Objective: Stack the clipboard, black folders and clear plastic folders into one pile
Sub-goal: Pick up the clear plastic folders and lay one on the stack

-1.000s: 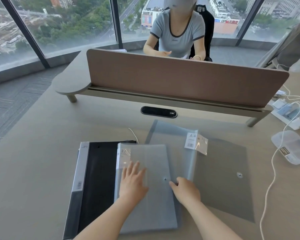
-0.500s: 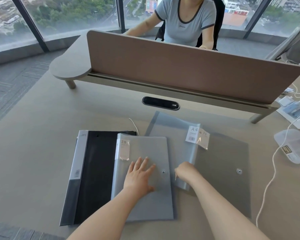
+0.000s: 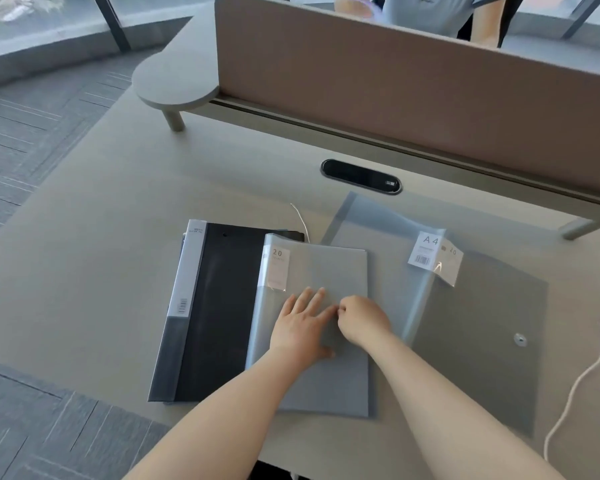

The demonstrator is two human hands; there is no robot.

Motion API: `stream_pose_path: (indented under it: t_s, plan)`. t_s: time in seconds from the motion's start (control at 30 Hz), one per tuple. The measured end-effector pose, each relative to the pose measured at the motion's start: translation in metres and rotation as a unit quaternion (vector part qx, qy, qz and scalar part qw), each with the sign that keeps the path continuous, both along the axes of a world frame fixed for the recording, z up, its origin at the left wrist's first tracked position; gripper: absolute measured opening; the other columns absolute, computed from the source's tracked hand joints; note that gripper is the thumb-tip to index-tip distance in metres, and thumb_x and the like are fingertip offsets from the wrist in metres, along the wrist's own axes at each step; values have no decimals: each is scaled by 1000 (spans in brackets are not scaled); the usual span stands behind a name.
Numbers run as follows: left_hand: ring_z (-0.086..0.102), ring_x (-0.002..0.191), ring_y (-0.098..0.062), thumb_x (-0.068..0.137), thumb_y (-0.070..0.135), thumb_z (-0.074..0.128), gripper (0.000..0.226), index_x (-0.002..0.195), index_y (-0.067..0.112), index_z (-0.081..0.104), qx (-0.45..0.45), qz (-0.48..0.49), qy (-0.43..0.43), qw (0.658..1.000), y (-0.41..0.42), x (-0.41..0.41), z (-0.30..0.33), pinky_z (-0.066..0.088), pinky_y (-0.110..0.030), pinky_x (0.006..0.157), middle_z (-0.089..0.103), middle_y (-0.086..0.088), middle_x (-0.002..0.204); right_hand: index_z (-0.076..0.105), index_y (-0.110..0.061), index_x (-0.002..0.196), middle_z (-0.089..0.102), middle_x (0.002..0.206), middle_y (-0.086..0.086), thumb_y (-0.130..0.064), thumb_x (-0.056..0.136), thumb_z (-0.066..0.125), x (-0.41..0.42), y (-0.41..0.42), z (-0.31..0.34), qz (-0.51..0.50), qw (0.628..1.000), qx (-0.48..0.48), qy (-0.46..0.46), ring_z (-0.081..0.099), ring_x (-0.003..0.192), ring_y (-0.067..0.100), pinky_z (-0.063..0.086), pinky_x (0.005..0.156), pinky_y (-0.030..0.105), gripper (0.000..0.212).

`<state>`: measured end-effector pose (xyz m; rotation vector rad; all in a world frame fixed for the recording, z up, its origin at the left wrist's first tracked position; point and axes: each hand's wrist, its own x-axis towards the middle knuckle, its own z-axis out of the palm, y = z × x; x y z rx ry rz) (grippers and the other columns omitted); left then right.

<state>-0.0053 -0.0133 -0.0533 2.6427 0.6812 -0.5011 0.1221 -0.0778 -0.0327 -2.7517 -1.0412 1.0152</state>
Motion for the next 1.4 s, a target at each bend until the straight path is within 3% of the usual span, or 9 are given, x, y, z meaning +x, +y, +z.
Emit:
stream_pose_path:
  t_s: [0.2,0.33,0.47,0.7,0.93,1.13,1.23,1.33,1.4]
  plan:
    - [-5,156,-24,84,59,66,89,157,40,17,4,0,-3,1000,0,-1,-1,-2,-43,125,-2,3,170,65,-20,113,68,119,9,-20,91,43,-13,-18,0,43,999,-16,-15,63,110,31,45,77,31,32]
    - [-5,156,-24,85,61,65,92,158,39,13,17,-1,11,1000,-1,-1,0,-2,-42,125,-4,3,170,59,-22,84,69,108,10,-20,90,42,-14,-39,1,13,1000,-25,9,62,100,33,38,69,29,19]
    - [-7,156,-24,84,60,65,95,159,39,10,20,-4,24,1000,-2,0,0,-2,-42,125,-6,3,170,51,-16,66,60,82,5,-16,86,42,-1,-57,7,-64,997,-39,32,54,79,30,43,67,30,22]
    - [-10,156,-23,86,59,64,94,159,39,9,10,-3,28,1000,-2,1,1,-5,-43,125,-9,3,170,69,-12,81,66,82,5,-9,79,42,28,-58,9,-144,989,-29,31,58,76,28,43,61,27,27]
    - [-11,156,-24,87,57,64,92,159,39,8,5,-1,32,999,-2,2,1,-6,-43,125,-10,3,170,62,-14,80,59,82,5,-13,86,41,36,-18,2,-106,994,-19,15,55,80,30,40,67,28,22]
    - [-10,156,-25,87,58,64,91,159,39,12,-1,0,25,1000,-1,0,-3,-6,-44,125,-8,3,170,58,-15,86,69,97,9,-31,95,45,21,-7,-7,-66,998,23,-1,63,96,31,45,70,32,22]
    - [-7,156,-24,87,58,63,88,158,37,16,7,-1,27,1000,0,-2,-1,-5,-43,126,-5,1,170,56,-19,92,69,89,2,-33,92,51,21,-23,-9,-161,983,87,27,63,87,28,50,75,34,15]
    - [-1,156,-26,88,52,63,77,154,30,29,33,69,-1,997,4,-10,7,-4,-42,125,5,-4,170,55,-18,120,65,111,6,-29,93,50,22,-42,-5,-238,963,126,12,60,103,31,43,79,34,30]
    - [2,156,-28,88,48,64,75,153,25,33,51,157,-39,986,9,-20,13,0,-43,124,10,-7,169,55,-13,126,63,120,9,-23,93,49,21,-53,-5,-275,952,136,15,58,111,32,43,83,35,35]
